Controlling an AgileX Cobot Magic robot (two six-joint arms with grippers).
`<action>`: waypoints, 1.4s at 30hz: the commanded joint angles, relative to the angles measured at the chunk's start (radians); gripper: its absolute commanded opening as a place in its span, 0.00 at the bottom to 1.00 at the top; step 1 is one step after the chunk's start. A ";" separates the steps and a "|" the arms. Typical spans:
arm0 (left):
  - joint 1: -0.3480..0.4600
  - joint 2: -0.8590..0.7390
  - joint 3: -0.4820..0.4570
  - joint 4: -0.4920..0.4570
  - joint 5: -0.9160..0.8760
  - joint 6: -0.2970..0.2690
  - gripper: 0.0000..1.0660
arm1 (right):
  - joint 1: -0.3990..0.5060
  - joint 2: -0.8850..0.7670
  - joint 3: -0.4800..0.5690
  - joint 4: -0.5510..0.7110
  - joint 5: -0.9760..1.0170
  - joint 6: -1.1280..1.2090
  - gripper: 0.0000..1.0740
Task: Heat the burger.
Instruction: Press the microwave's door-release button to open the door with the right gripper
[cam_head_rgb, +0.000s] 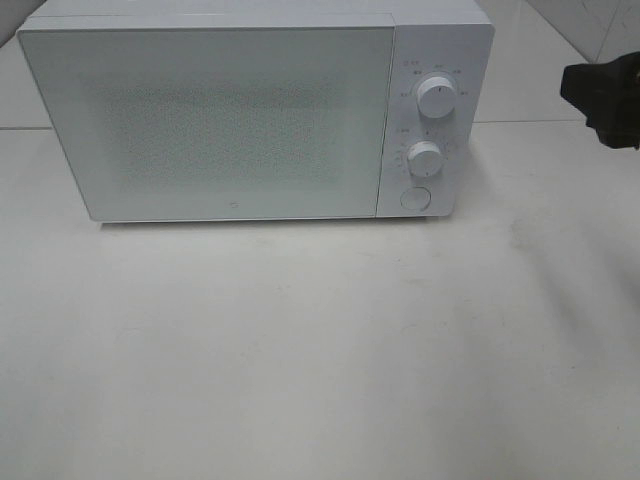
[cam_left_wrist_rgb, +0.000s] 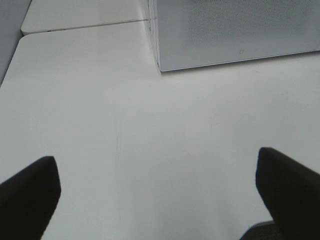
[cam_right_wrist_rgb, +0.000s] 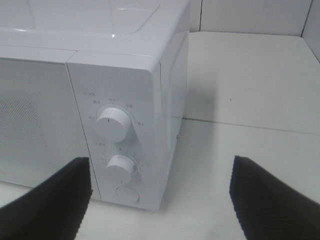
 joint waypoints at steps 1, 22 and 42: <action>0.001 -0.016 0.003 -0.009 -0.008 -0.005 0.94 | -0.005 0.096 0.005 -0.001 -0.175 0.004 0.71; 0.001 -0.016 0.003 -0.009 -0.008 -0.005 0.94 | 0.111 0.488 0.110 0.391 -0.841 -0.299 0.71; 0.001 -0.016 0.003 -0.009 -0.008 -0.005 0.94 | 0.404 0.717 0.108 0.714 -1.051 -0.320 0.71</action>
